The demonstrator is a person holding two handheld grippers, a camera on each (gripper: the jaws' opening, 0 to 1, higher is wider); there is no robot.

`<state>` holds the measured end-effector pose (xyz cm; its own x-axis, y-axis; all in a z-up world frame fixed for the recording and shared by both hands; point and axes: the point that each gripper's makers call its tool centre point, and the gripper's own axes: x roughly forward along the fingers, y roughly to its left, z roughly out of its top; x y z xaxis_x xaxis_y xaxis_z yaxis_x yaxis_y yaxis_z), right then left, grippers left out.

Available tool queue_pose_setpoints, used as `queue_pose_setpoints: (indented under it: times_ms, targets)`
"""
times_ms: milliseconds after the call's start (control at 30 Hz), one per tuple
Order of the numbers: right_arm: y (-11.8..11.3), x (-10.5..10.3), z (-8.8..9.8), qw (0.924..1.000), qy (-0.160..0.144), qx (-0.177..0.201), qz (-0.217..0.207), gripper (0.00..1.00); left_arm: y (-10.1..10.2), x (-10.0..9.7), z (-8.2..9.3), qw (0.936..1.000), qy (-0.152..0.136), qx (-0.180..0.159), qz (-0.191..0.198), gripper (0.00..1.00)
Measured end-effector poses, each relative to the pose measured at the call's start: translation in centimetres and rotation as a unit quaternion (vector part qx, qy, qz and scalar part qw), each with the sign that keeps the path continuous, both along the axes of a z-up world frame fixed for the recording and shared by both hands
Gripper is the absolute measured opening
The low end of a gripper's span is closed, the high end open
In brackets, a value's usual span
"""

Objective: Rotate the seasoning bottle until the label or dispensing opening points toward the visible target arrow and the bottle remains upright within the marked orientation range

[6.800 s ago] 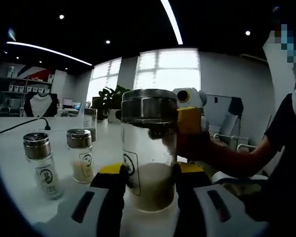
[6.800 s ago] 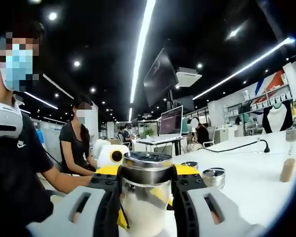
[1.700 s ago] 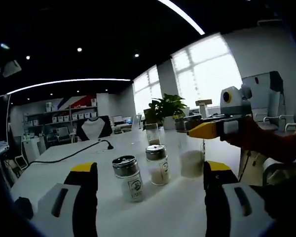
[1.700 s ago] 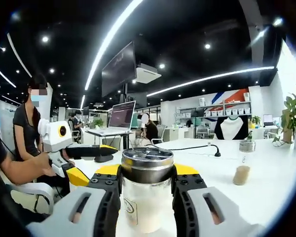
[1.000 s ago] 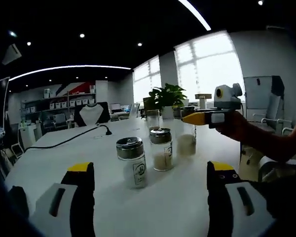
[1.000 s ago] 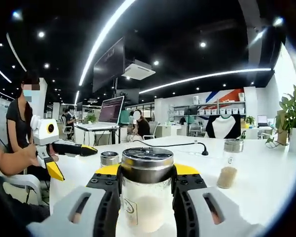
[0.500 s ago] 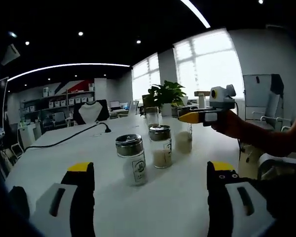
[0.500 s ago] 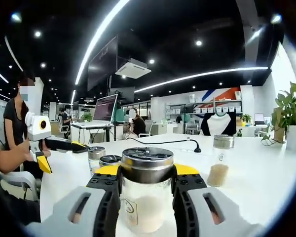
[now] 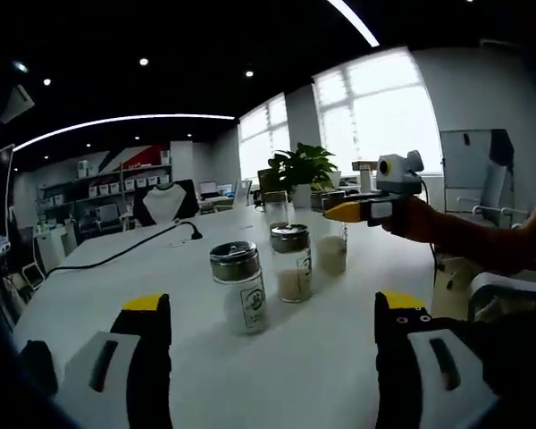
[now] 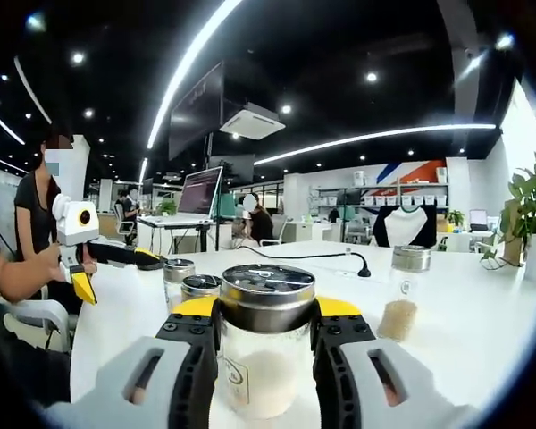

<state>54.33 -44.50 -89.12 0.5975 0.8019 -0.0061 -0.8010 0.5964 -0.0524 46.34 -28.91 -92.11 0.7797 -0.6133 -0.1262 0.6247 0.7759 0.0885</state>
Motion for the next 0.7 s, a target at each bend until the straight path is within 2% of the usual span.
queue_pose_setpoints:
  times_ms: [400, 700]
  targets:
    - [0.29, 0.64, 0.10, 0.9999, -0.001, 0.006, 0.016, 0.38, -0.19, -0.13, 0.33, 1.0000, -0.004, 0.001, -0.001, 1.00]
    - [0.44, 0.24, 0.10, 0.9996, 0.001, 0.006, 0.028, 0.38, 0.07, -0.13, 0.48, 1.0000, -0.005, 0.000, 0.001, 1.00]
